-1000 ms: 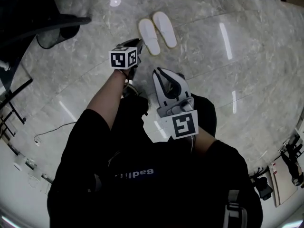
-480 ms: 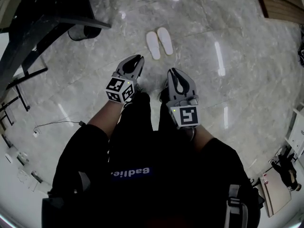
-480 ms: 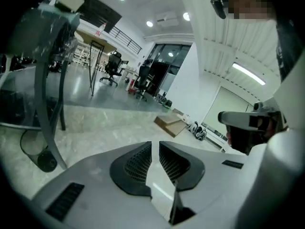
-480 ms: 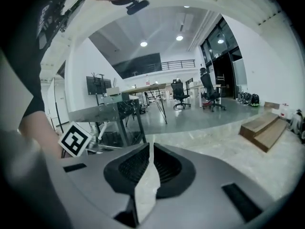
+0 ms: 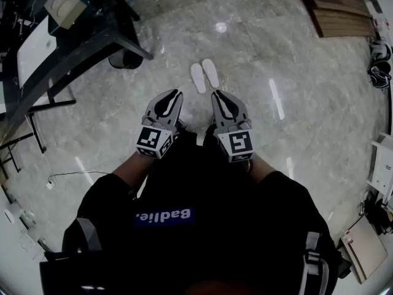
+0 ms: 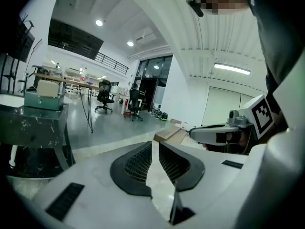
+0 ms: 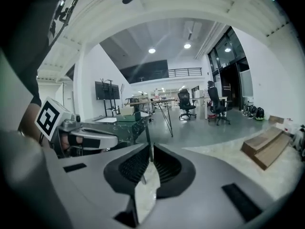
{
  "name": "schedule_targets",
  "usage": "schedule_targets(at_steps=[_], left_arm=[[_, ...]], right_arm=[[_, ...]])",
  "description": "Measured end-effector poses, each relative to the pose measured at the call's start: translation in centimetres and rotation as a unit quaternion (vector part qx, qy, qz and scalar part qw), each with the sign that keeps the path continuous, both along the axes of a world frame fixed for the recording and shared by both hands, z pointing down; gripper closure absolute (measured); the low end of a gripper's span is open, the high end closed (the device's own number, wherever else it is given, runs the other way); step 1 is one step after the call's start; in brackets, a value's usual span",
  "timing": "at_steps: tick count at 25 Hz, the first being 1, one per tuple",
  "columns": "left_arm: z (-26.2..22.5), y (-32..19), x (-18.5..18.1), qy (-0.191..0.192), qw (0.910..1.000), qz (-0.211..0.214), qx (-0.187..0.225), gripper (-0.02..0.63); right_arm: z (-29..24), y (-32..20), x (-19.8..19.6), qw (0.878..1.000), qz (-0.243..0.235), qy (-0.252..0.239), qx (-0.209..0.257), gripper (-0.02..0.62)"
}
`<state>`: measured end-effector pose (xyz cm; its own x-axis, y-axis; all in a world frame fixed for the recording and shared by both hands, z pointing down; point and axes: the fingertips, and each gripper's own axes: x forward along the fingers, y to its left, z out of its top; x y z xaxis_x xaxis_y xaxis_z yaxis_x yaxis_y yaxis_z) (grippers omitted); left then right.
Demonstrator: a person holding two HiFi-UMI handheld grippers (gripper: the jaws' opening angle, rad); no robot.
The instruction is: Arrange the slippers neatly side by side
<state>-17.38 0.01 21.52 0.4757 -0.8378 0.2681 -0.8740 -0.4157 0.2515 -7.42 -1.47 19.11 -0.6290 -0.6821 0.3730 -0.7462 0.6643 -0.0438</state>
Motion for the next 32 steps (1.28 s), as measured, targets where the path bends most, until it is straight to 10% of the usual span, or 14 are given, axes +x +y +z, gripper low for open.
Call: schedule_targets(at_steps=[15,32], left_arm=[[-12.5,5.8,10.5,-0.058,0.9802,-0.161,0.100,0.593],[-18.0,11.2,18.1,-0.061,0.9809,-0.102,0.155,0.604]], right_arm=[[-9.2,3.3,10.5,0.992,-0.087,-0.086,0.011,0.571],[-16.6,10.6,13.1,0.977,-0.130,-0.117,0.120,0.597]])
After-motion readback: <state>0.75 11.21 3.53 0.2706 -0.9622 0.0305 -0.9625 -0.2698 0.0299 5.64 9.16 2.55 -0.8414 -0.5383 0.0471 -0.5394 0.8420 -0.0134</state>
